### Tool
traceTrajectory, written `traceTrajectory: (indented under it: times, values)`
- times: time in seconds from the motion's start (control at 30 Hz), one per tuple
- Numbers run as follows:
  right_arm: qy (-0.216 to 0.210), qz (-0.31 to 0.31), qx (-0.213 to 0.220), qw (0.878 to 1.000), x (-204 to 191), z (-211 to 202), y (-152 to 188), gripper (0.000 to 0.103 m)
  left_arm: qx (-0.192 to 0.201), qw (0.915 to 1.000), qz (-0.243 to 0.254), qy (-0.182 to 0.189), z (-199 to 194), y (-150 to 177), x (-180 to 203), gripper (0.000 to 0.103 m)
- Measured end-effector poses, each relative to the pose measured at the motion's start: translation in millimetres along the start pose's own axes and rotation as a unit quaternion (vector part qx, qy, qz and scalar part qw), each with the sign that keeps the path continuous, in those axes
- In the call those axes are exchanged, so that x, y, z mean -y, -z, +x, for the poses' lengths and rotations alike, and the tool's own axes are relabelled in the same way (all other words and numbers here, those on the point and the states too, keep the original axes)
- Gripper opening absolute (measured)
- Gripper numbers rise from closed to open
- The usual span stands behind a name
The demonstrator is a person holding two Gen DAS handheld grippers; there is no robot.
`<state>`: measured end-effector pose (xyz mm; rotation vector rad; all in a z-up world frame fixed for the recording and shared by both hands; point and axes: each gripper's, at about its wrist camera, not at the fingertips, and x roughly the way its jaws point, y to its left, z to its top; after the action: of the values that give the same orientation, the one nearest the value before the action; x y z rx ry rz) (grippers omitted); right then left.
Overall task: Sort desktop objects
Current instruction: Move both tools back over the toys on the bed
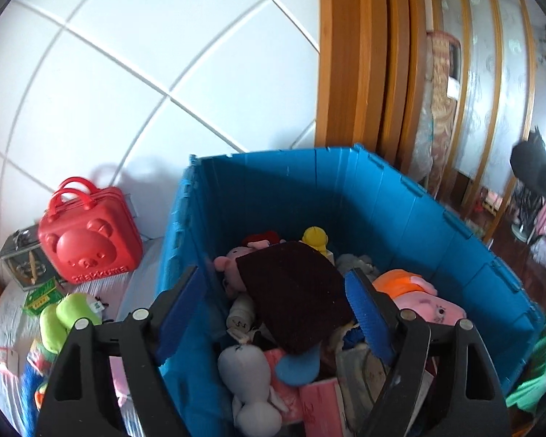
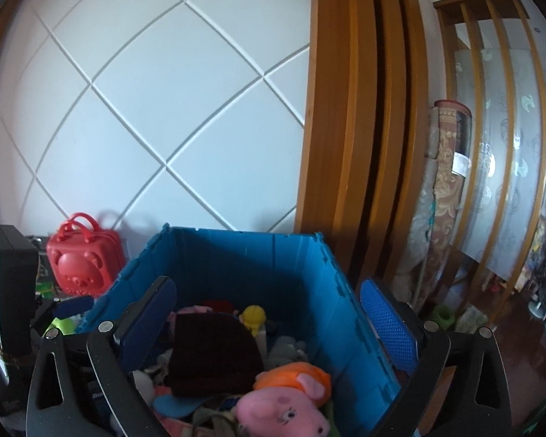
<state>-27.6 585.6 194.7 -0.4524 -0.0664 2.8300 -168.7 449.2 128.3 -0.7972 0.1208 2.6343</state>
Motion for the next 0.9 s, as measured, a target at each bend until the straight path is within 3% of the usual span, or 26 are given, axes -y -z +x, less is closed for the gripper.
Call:
traceTrajectory:
  times: [0.13, 0.23, 0.37, 0.5, 0.67, 0.9]
  values:
    - [-0.010, 0.023, 0.017, 1.000, -6.9, -22.8, 12.2, 0.103, 0.028, 0.9994, -0.016, -0.015, -33.7, 17.4, -19.4, 0.084]
    - [-0.035, 0.045, 0.020, 0.998, -17.3, -31.7, 23.2, 0.103, 0.056, 0.9965, -0.038, -0.048, -58.5, 32.8, -42.4, 0.091]
    - [-0.110, 0.081, 0.008, 0.991, -42.0, -32.6, 36.4, 0.103, 0.081, 0.9916, -0.068, -0.074, -85.9, 51.6, -82.0, 0.100]
    - [-0.162, 0.083, 0.007, 0.983, -78.3, -33.2, 43.5, 0.103, 0.097, 0.9863, -0.087, -0.102, -106.0, 70.9, -123.5, 0.101]
    - [-0.211, 0.068, 0.015, 0.975, -132.2, -37.1, 44.1, 0.103, 0.082, 0.9814, -0.103, -0.139, -116.7, 102.9, -185.4, 0.101]
    - [-0.240, 0.026, 0.000, 0.970, -225.3, -33.7, 56.6, 0.103, 0.036, 0.9713, -0.130, -0.196, -124.5, 157.7, -283.8, 0.101]
